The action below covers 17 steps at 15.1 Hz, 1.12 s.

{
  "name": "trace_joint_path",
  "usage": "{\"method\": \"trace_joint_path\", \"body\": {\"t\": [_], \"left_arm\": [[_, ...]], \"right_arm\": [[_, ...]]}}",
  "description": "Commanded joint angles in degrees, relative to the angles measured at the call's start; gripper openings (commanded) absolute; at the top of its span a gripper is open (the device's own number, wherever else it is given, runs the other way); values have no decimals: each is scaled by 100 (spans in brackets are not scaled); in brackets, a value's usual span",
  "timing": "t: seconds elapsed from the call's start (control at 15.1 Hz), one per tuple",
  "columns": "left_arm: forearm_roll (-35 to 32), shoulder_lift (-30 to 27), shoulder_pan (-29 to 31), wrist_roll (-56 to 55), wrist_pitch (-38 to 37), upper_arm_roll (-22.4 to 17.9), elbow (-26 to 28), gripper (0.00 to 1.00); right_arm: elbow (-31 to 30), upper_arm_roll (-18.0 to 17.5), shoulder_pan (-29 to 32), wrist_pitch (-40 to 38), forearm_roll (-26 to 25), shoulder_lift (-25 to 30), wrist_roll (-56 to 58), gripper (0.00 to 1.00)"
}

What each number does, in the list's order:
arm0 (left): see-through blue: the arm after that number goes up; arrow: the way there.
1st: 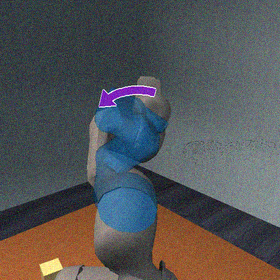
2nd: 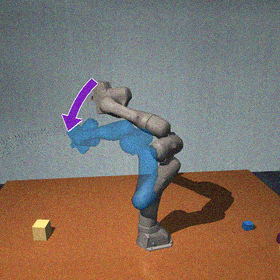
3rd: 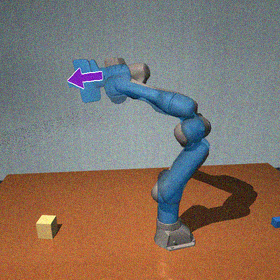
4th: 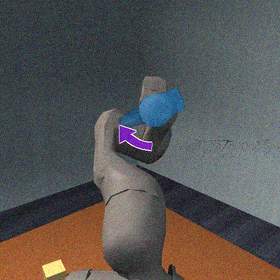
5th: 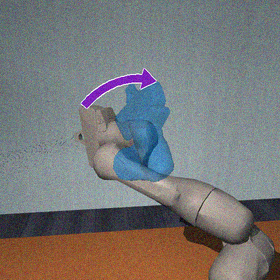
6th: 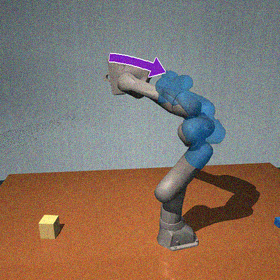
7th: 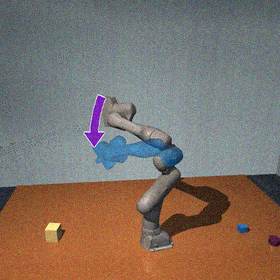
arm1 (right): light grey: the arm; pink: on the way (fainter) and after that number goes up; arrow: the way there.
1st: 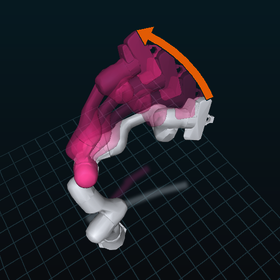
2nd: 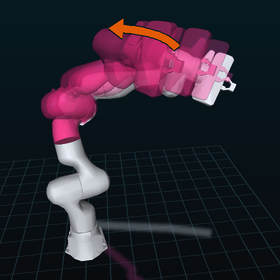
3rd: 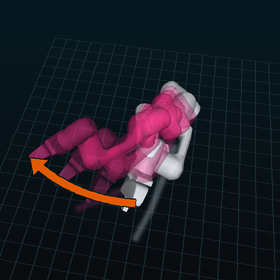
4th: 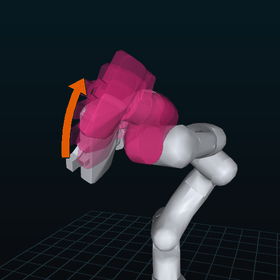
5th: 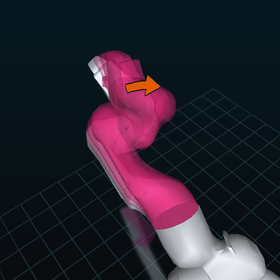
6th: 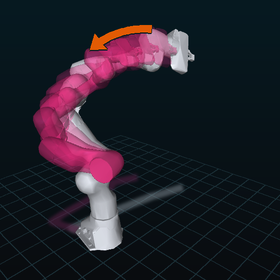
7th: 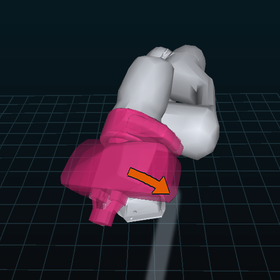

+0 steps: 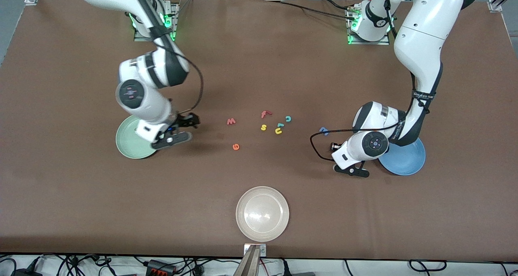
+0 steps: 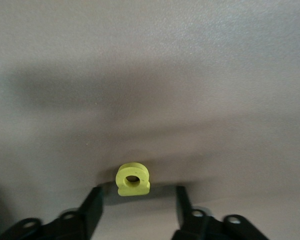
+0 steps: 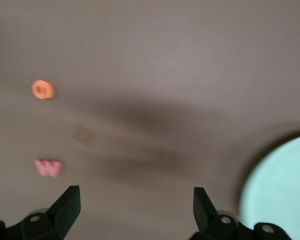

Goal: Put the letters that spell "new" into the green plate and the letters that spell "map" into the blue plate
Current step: 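Drop the yellow a on the blue plate while the right gripper grasps pink w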

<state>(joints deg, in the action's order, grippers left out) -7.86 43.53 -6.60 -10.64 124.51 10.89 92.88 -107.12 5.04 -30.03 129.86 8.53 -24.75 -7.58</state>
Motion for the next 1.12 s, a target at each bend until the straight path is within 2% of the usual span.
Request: {"method": "trace_joint_path", "body": {"t": [0.0, 0.26, 0.66, 0.86, 1.06], "left_arm": [[-5, 94, -8, -26, 90, -34, -121, 40], [-13, 77, 10, -8, 91, -34, -147, 9], [-13, -133, 45, 35, -119, -43, -156, 9], [-22, -520, 141, 71, -847, -69, -182, 9], [-267, -915, 431, 402, -1717, -61, -147, 9]], "right_arm": [[121, 41, -230, 136, 105, -345, -944, 100], [130, 59, -827, 224, 114, -626, -2279, 100], [165, 50, -1101, 286, 105, -829, -5080, 100], [639, 76, -1233, 268, 88, -1171, -6673, 100], [754, 68, -1225, 259, -53, -1277, -7142, 100]]}}
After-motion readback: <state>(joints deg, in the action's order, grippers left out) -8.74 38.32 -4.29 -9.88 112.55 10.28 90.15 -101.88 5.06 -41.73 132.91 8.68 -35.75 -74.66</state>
